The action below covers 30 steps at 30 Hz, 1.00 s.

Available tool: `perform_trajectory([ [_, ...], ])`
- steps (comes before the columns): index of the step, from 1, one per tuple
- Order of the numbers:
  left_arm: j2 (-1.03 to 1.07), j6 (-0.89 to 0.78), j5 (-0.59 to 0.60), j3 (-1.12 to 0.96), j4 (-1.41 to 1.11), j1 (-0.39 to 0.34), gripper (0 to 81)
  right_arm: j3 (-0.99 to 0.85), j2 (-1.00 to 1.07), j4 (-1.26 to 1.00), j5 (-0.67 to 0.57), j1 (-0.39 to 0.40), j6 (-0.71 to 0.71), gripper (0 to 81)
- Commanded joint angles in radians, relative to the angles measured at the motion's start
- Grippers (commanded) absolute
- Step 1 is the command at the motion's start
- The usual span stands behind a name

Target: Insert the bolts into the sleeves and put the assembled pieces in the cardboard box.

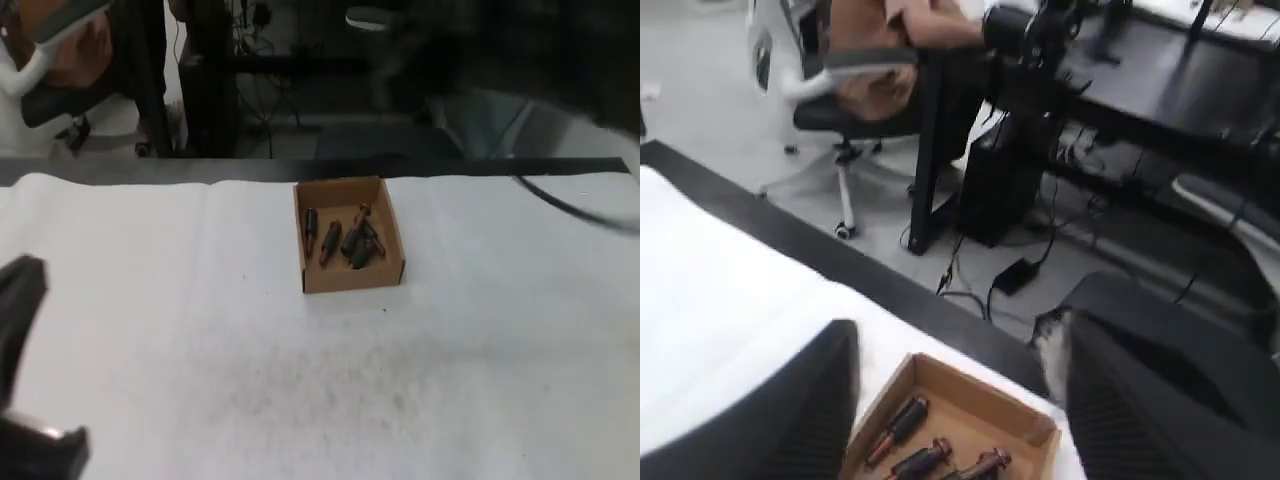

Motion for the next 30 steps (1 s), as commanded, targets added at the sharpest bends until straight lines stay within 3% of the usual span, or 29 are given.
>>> perform_trajectory([
  [1,-0.218,0.114,-0.100,0.069,-0.033,0.002,1.7,0.434,-0.495,-0.264,0.052,-0.002,-0.001,54.2],
  [3,-0.261,0.119,-0.100,0.108,-0.105,0.002,1.7,0.587,-0.673,-0.371,0.104,-0.004,0.027,43.5],
  [8,-0.268,0.211,-0.083,0.221,-0.327,0.002,1.7,0.772,-0.897,-0.466,0.276,-0.013,0.017,18.5],
  [11,-0.250,0.169,-0.061,0.265,-0.404,0.006,1.7,0.859,-0.971,-0.470,0.282,-0.056,0.018,3.4],
  [14,-0.223,0.172,-0.056,0.285,-0.409,0.053,1.7,0.929,-1.001,-0.470,0.279,-0.123,0.058,0.4],
  [19,-0.157,0.087,0.170,0.290,-0.444,0.229,1.7,1.029,-1.003,-0.463,0.186,-0.242,0.140,0.4],
  [22,-0.080,0.082,0.332,0.290,-0.542,0.392,1.7,1.094,-1.007,-0.463,0.132,-0.289,0.213,0.4],
  [27,0.060,0.056,0.659,0.290,-0.590,0.669,1.7,1.179,-1.033,-0.463,0.128,-0.312,0.238,0.4],
  [30,0.090,-0.060,0.849,0.290,-0.591,0.790,1.7,1.194,-1.079,-0.450,0.095,-0.303,0.204,0.4],
])
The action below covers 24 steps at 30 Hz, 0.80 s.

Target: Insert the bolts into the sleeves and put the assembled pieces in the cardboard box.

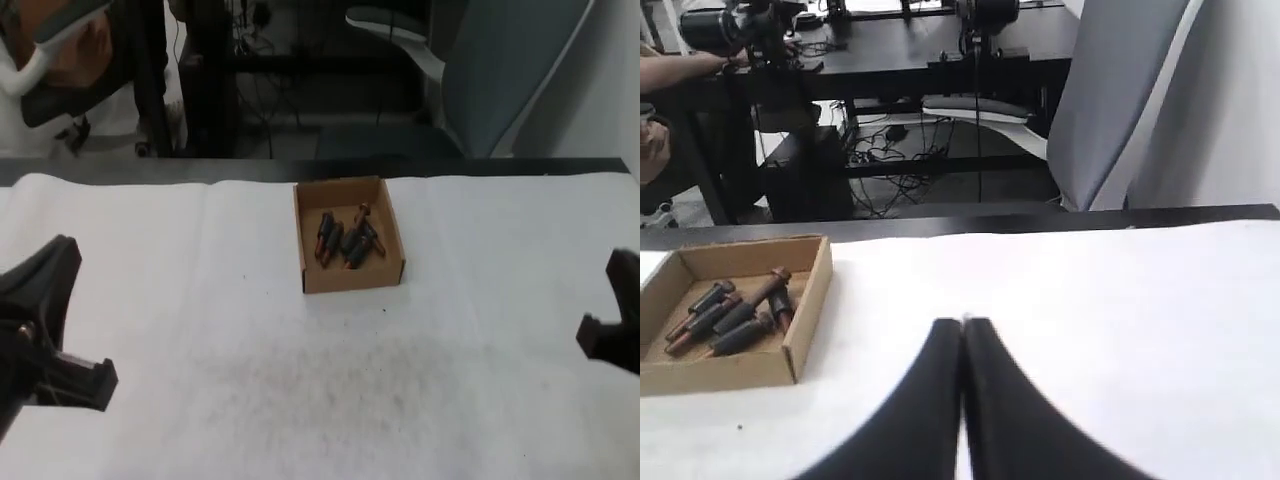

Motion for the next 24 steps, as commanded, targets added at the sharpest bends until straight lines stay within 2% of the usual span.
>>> perform_trajectory([
  [1,0.015,-0.102,0.201,-0.002,-0.019,0.103,1.7,0.002,-0.064,0.014,-0.021,0.004,-0.038,0.4],
  [2,0.007,-0.119,0.243,-0.002,-0.007,0.135,1.7,0.002,-0.099,0.040,-0.021,0.003,-0.055,0.4],
  [5,-0.034,-0.107,0.278,-0.002,0.086,0.175,1.7,0.002,-0.220,0.223,0.000,0.003,-0.113,0.4],
  [7,-0.081,-0.042,0.272,-0.002,0.172,0.179,1.7,0.002,-0.299,0.304,0.026,0.003,-0.051,0.4],
  [10,-0.147,-0.039,0.265,-0.002,0.233,0.177,1.7,0.002,-0.403,0.354,0.034,0.003,0.096,0.4],
  [12,-0.184,-0.038,0.250,-0.002,0.275,0.177,1.7,0.002,-0.439,0.419,0.003,0.003,0.110,0.4],
  [15,-0.215,-0.044,0.227,-0.002,0.366,0.177,1.7,0.002,-0.452,0.570,-0.060,0.003,0.125,0.4],
  [18,-0.221,-0.053,0.228,0.007,0.435,0.177,1.7,0.004,-0.449,0.749,-0.066,0.003,0.128,0.4],
  [24,-0.221,-0.069,0.228,0.104,0.477,0.177,1.7,0.031,-0.449,0.749,-0.100,0.004,0.144,0.4],
])
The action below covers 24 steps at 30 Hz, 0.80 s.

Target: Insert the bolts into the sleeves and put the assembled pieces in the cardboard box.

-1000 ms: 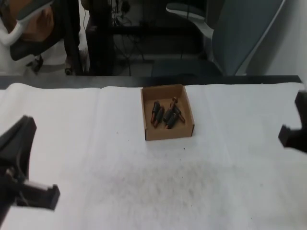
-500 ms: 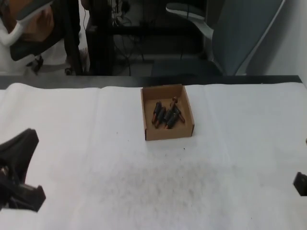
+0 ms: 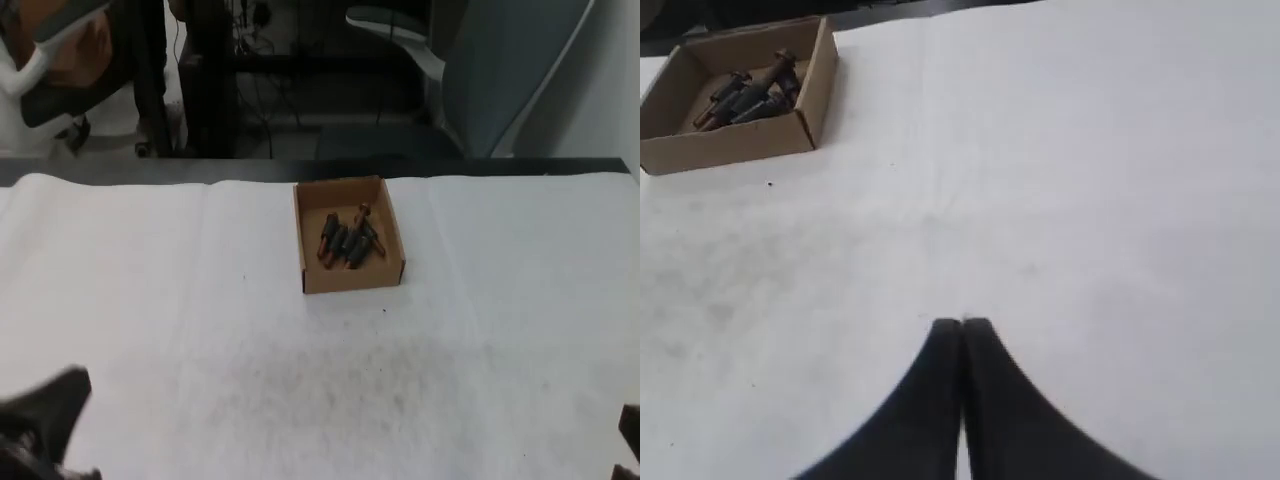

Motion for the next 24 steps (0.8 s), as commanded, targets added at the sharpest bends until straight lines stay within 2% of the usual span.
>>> perform_trajectory([
  [1,-0.008,-0.016,-0.008,0.054,0.012,0.002,1.7,0.008,-0.005,-0.004,-0.055,0.001,0.039,0.4],
  [5,-0.008,-0.029,0.039,0.083,0.009,0.002,1.7,0.025,-0.005,-0.051,-0.114,0.001,0.221,0.4],
  [6,-0.008,-0.030,0.048,0.083,0.009,0.002,1.7,0.025,-0.005,-0.051,-0.109,0.001,0.229,0.4],
  [24,-0.008,-0.072,0.045,0.083,-0.043,0.002,1.7,0.025,-0.005,-0.051,-0.109,0.001,0.228,0.4],
])
